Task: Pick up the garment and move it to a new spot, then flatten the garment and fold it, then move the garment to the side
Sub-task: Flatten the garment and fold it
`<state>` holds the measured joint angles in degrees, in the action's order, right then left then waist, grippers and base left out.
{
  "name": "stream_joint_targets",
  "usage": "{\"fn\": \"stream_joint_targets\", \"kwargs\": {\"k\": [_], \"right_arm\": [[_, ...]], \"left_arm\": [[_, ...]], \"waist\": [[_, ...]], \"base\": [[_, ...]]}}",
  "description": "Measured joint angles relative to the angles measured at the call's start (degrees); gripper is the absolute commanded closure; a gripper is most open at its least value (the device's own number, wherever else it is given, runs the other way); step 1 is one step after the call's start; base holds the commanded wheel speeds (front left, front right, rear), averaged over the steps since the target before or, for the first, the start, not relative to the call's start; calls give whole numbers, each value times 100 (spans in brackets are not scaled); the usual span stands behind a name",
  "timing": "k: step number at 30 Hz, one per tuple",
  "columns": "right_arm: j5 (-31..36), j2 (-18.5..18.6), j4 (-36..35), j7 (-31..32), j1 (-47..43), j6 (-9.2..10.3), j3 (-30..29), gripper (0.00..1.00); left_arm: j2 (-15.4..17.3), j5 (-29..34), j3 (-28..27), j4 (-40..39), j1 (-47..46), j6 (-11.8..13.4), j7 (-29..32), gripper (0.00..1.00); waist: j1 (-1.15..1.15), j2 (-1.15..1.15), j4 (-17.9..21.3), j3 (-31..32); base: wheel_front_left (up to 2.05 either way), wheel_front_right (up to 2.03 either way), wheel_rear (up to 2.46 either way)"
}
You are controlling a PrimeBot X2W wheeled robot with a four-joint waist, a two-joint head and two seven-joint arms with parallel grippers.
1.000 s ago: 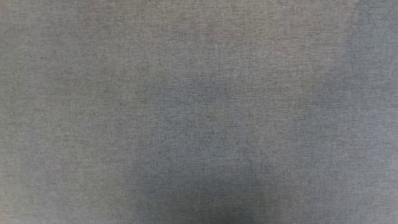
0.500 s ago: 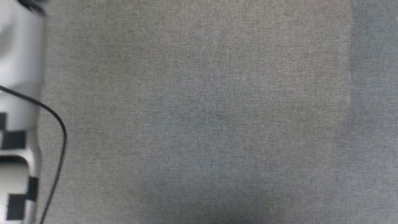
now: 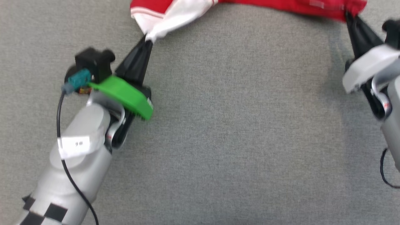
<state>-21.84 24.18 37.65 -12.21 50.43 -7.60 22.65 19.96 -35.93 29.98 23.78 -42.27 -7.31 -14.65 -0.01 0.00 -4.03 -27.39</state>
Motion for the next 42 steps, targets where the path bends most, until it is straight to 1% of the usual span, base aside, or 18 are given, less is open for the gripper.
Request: {"fn": "stream_joint_targets", "kwargs": {"k": [3,5,6,10,18,24,28,34,37,42], "right_arm": [[-240,193,-120,111,-548,0,68,100],[-410,318,-157,156,-878,0,59,100],[-609,449,-197,257,-1296,0,60,100],[-907,568,-323,394,-1829,0,101,100],[-1596,728,-746,755,-2854,0,136,100],[-2007,889,-1228,846,-3488,0,87,100],[-2147,991,-1561,887,-3940,0,18,100],[-2372,1094,-1971,948,-4611,0,-148,100],[-2434,1161,-2174,1015,-4948,0,-233,100],[-2553,1234,-2491,1159,-5438,0,-456,100]], "left_arm": [[164,-205,113,80,501,0,-1,100],[324,-213,189,135,815,0,-1,100],[479,-270,235,132,1204,0,-1,100],[600,-411,444,22,1704,0,18,100],[795,-661,804,-431,2568,-1,325,100],[1055,-932,977,-902,3237,5,690,100],[1332,-1128,978,-1346,3690,102,918,100],[1724,-1615,880,-2042,4242,250,1287,100],[1927,-1749,898,-2354,4508,269,1463,100],[2168,-1979,978,-2808,4846,347,1739,100]], "waist": [[0,0,-27,257],[0,0,-42,434],[0,0,-58,673],[0,0,-78,984],[0,0,-96,1546],[0,0,-83,1928],[0,0,-65,2172],[0,0,-54,2457],[0,0,-49,2566],[0,0,-41,2671]], "base": [[0,0,0],[0,0,0],[0,0,0],[0,0,0],[0,0,0],[0,0,0],[0,0,0],[0,0,0],[0,0,0],[0,0,0]]}}
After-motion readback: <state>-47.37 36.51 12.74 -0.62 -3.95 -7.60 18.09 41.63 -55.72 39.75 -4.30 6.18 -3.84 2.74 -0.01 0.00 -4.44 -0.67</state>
